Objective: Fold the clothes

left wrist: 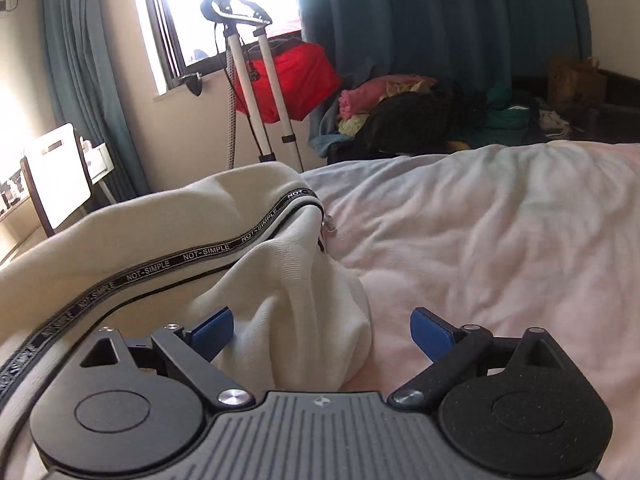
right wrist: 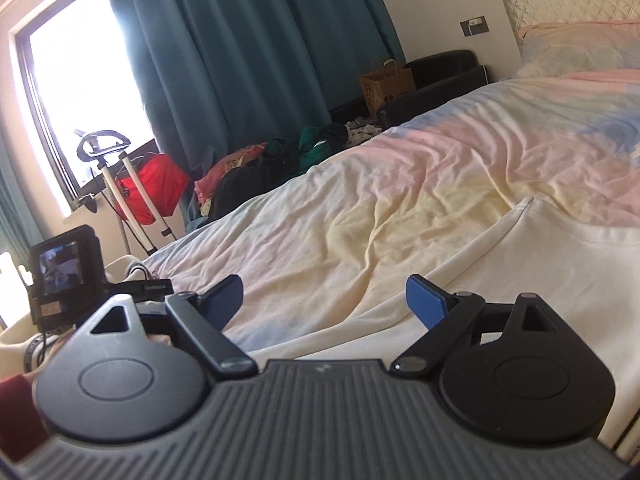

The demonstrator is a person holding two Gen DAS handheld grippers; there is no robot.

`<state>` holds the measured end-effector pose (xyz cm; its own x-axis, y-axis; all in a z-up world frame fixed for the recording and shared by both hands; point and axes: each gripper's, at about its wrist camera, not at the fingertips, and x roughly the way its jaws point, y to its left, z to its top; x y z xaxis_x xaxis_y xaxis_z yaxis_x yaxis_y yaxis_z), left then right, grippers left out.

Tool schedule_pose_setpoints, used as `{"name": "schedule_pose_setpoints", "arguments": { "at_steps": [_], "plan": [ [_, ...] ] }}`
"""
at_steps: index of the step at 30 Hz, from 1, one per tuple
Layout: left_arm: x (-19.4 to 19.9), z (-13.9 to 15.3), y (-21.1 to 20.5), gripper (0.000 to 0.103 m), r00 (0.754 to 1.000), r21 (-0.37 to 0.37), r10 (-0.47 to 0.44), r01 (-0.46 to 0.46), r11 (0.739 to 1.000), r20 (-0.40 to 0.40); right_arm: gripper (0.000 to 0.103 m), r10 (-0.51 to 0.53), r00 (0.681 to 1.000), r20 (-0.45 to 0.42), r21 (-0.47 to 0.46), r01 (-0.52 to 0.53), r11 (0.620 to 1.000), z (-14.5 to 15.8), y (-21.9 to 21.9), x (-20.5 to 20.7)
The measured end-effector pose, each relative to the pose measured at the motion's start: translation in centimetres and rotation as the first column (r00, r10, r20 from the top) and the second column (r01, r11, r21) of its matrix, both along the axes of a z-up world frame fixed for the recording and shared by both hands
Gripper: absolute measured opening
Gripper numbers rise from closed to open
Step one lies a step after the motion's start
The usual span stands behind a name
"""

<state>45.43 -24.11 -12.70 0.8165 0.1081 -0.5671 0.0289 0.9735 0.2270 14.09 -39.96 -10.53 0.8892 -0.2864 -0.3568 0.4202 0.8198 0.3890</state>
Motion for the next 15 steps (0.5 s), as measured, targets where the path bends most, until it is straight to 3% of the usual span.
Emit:
{"name": "schedule_pose_setpoints", "arguments": {
  "at_steps": [2, 3, 4, 5, 6, 7, 8, 12, 15],
  "plan": [
    [1.6, -0.7, 0.2, 0.086, 0.999, 0.005, 0.054, -0.054, 0.999, 0.005, 0.090, 0.007, 1.000, 0.010, -0.043, -0.006, 0.999, -0.5, 0.4, 0.9],
    [2.2, -0.9, 0.3, 0.074, 0.997, 0.006, 0.074, -0.074, 0.997, 0.004, 0.090, 0.008, 1.000, 0.004, -0.061, -0.008, 0.998, -0.6, 0.6, 1.5],
    [2.6, -1.1, 0.3, 0.069, 0.996, 0.008, 0.084, -0.084, 0.996, 0.001, 0.090, 0.014, 1.000, 0.002, -0.067, -0.014, 0.998, -0.7, 0.8, 2.0],
    [2.8, -1.0, 0.4, 0.057, 0.996, 0.010, 0.085, -0.085, 0.996, 0.000, 0.090, 0.022, 1.000, 0.002, -0.065, -0.022, 0.998, -0.8, 0.9, 2.2],
    [2.8, -0.7, 0.3, 0.035, 0.997, 0.007, 0.076, -0.076, 0.997, 0.004, 0.090, 0.031, 1.000, 0.002, -0.062, -0.030, 0.998, -0.9, 0.9, 2.5],
    [2.7, -0.3, 0.2, 0.026, 0.998, 0.003, 0.064, -0.064, 0.998, 0.009, 0.090, 0.033, 0.999, 0.001, -0.058, -0.033, 0.998, -1.0, 1.0, 2.6],
    [2.6, 0.2, 0.1, 0.009, 0.999, -0.002, 0.052, -0.052, 0.999, 0.015, 0.090, 0.030, 1.000, -0.001, -0.052, -0.030, 0.998, -1.0, 0.9, 2.5],
    [0.4, 3.4, -1.4, 0.006, 0.994, -0.049, -0.033, 0.039, 0.998, 0.106, 0.090, -0.002, 1.000, -0.003, -0.035, 0.002, 0.999, -0.8, 0.5, 2.0],
    [-1.9, 6.3, -3.7, 0.005, 0.981, -0.117, -0.129, 0.146, 0.982, 0.146, 0.090, -0.035, 0.999, 0.010, -0.042, 0.035, 0.999, -0.3, 0.3, 1.2]
  ]
}}
